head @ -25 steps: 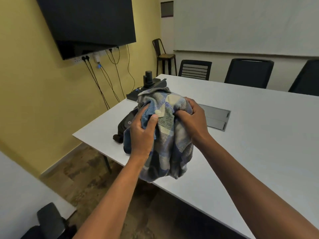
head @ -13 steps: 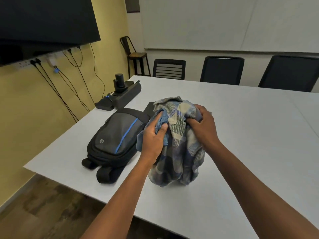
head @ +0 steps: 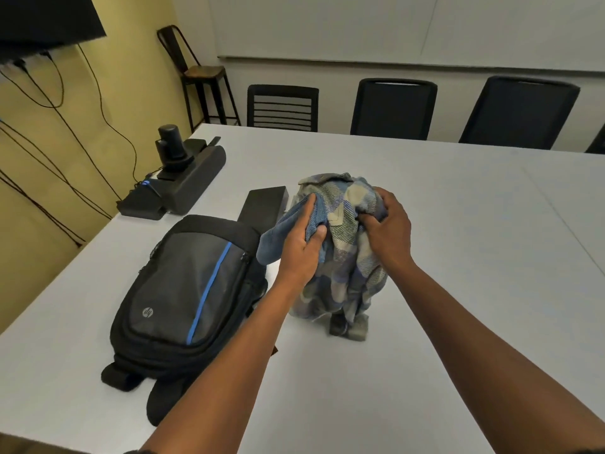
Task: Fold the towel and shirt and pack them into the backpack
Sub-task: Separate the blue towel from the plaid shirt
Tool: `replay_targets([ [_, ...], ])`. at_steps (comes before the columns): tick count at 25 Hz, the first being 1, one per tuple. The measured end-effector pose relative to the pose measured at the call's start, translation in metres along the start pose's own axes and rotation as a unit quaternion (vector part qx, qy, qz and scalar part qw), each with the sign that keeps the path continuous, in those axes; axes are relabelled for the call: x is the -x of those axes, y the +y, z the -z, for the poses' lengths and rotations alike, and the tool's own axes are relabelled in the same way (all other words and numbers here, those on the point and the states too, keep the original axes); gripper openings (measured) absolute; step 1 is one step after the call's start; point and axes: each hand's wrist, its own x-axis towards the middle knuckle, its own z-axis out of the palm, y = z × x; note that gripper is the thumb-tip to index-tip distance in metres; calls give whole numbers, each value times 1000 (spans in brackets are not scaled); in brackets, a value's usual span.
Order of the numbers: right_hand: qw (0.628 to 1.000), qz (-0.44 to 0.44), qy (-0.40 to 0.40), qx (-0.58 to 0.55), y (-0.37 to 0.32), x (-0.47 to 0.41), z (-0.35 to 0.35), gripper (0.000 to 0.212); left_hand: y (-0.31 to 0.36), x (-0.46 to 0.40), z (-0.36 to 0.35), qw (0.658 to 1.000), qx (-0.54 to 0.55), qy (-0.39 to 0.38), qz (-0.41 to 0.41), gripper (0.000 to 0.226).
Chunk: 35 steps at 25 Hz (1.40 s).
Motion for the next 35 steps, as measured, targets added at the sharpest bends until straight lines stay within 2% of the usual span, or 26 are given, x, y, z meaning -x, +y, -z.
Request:
replay_targets([
  [4,998,15,-13,63,35,-31,-13,57,-29,-36,1,998,-47,-8,43,62],
  [8,986,-30,-83,138,90,-42,-13,57,-78,-48,-3,986,-123,-37,104,60],
  [9,975,-42,-114,183,106,-45,-15,59,-91,-48,-6,981,-151,-46,116,59],
  [11,921,-53,-193,333,129,-47,-20,70,-116,-42,-11,964,-212,-59,151,59],
  [13,875,-73,-239,414,145,-39,-25,80,-141,-34,-14,946,-251,-79,190,65],
  [20,904,-85,-140,396,180,8,-34,70,-175,-38,-41,910,-332,-144,202,66],
  [22,909,-118,-162,366,188,13,-38,67,-183,-42,-50,896,-356,-163,210,72],
  [24,909,-125,-218,333,198,10,-40,67,-191,-43,-59,877,-384,-195,214,82],
  [27,915,-112,-289,258,219,4,-41,70,-197,-35,-69,890,-314,-229,240,91],
  [28,917,-107,-309,228,225,3,-39,72,-197,-33,-71,901,-285,-222,240,90],
  [31,934,-67,-325,136,237,4,-33,85,-191,-35,-67,916,-270,-172,242,62],
  [32,936,-55,-325,121,238,2,-34,80,-190,-37,-64,918,-276,-156,240,56],
  [35,923,-47,-356,136,237,-13,-43,69,-180,-41,-54,896,-333,-104,276,54],
])
